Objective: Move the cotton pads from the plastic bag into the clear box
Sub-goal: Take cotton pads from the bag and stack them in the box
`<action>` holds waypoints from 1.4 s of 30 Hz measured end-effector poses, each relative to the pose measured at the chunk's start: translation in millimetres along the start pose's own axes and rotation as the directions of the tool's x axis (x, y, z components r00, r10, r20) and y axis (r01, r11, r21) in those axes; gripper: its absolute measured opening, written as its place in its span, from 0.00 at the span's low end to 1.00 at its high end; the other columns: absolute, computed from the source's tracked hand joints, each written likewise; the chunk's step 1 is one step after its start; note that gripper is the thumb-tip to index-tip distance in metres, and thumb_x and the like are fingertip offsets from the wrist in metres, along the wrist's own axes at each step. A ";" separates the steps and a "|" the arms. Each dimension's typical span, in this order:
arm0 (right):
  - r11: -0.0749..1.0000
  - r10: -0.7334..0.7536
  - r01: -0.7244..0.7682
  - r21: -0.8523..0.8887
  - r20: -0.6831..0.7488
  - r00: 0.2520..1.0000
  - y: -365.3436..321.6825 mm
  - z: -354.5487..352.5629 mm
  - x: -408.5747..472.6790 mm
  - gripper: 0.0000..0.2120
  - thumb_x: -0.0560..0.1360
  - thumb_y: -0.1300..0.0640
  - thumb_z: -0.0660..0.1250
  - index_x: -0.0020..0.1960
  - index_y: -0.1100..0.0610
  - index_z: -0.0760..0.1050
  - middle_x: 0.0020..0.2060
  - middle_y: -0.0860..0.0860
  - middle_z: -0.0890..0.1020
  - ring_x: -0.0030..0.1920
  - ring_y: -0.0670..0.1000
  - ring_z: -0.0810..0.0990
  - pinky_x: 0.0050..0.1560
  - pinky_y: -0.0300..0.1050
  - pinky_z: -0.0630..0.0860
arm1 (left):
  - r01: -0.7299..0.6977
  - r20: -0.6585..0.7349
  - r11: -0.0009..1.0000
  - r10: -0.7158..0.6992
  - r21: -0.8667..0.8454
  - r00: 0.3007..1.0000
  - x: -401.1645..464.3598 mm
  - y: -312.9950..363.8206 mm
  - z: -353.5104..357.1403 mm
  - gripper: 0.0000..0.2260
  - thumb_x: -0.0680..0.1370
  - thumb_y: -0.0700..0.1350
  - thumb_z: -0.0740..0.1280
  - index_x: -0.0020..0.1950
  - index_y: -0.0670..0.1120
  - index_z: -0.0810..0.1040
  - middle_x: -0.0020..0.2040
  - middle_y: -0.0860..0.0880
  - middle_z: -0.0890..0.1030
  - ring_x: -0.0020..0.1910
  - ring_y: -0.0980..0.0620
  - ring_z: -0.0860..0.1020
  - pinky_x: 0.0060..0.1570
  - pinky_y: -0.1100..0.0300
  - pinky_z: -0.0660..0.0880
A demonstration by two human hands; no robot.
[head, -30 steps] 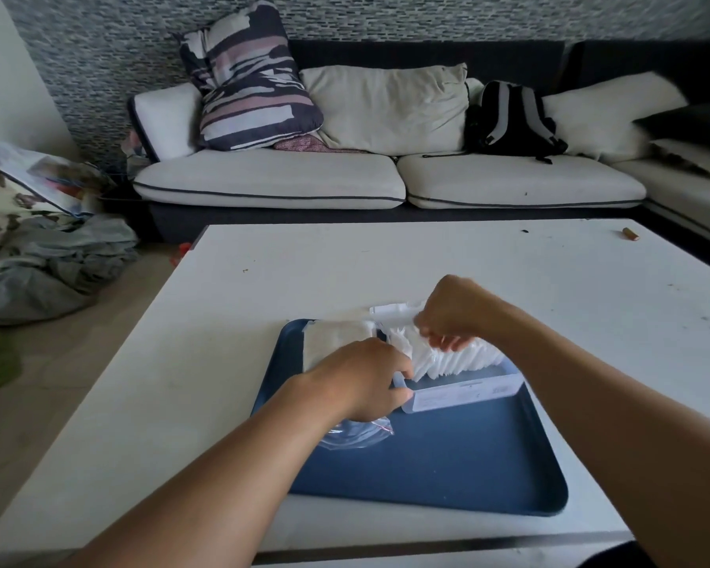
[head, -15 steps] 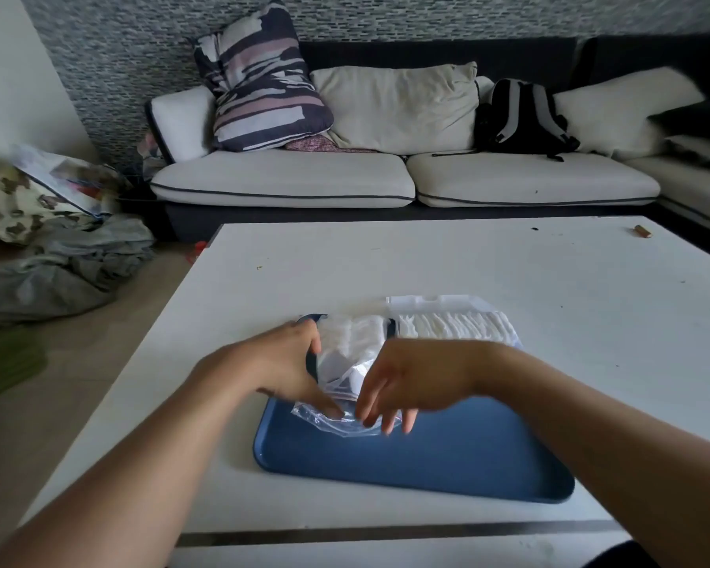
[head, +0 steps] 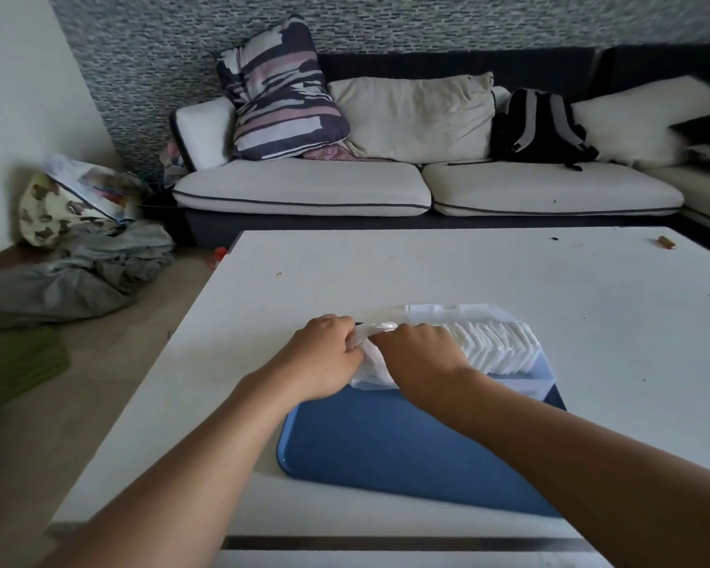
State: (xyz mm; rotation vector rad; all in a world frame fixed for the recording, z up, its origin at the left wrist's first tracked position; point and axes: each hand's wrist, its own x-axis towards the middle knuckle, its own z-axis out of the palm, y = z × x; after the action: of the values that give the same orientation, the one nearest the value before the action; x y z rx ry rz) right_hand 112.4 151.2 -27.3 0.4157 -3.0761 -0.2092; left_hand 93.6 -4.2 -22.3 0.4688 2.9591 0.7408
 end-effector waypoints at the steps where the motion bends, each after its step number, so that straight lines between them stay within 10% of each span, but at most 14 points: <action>1: 1.000 0.002 -0.002 -0.010 0.004 1.000 1.2 3.8 3.4 0.23 0.74 0.67 0.67 0.65 0.50 0.72 0.54 0.50 0.82 0.56 0.55 0.83 0.45 0.44 0.69 | -0.001 0.006 1.000 0.001 -0.003 1.000 0.8 0.8 -0.1 0.11 0.78 0.44 0.62 0.37 0.48 0.65 0.41 0.51 0.72 0.37 0.53 0.69 0.33 0.59 0.62; 21: 0.946 -0.179 0.219 0.239 -0.179 0.968 22.6 15.8 -0.9 0.05 0.78 0.53 0.69 0.52 0.49 0.82 0.52 0.47 0.77 0.40 0.52 0.75 0.39 0.42 0.64 | 0.044 -0.013 0.973 -0.043 0.227 0.999 13.0 -19.3 24.6 0.10 0.76 0.47 0.66 0.38 0.44 0.72 0.43 0.47 0.73 0.41 0.46 0.75 0.37 0.57 0.67; 30: 0.739 -0.193 0.307 0.600 -0.248 0.949 46.7 10.2 -14.3 0.08 0.72 0.53 0.76 0.50 0.52 0.85 0.48 0.43 0.85 0.44 0.43 0.80 0.43 0.41 0.77 | 0.114 -0.040 0.954 -0.107 0.276 0.993 22.4 -15.2 37.7 0.11 0.75 0.45 0.65 0.34 0.47 0.68 0.39 0.51 0.72 0.38 0.48 0.74 0.34 0.60 0.67; 39: 0.873 -0.385 0.394 0.288 -0.090 0.918 37.6 -4.2 -21.2 0.08 0.76 0.55 0.68 0.53 0.46 0.80 0.46 0.48 0.80 0.46 0.52 0.79 0.47 0.50 0.76 | 0.027 0.012 0.992 -0.028 0.126 1.000 19.5 -13.1 37.1 0.19 0.74 0.49 0.68 0.62 0.52 0.67 0.53 0.51 0.76 0.48 0.47 0.77 0.41 0.55 0.73; 42: 0.912 -0.380 0.384 0.143 -0.055 0.923 28.8 -3.5 -20.3 0.16 0.77 0.56 0.68 0.63 0.45 0.74 0.52 0.48 0.82 0.50 0.54 0.81 0.49 0.49 0.76 | -0.054 0.072 0.978 0.040 0.200 0.997 19.8 -12.4 38.7 0.11 0.75 0.53 0.64 0.56 0.54 0.73 0.52 0.52 0.79 0.51 0.46 0.77 0.45 0.54 0.76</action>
State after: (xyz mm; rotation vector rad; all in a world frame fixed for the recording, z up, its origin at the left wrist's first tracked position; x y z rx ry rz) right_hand 124.6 183.6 -20.2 1.0213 -2.9615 0.0255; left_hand 76.2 8.9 -62.0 0.5658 2.9824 0.4194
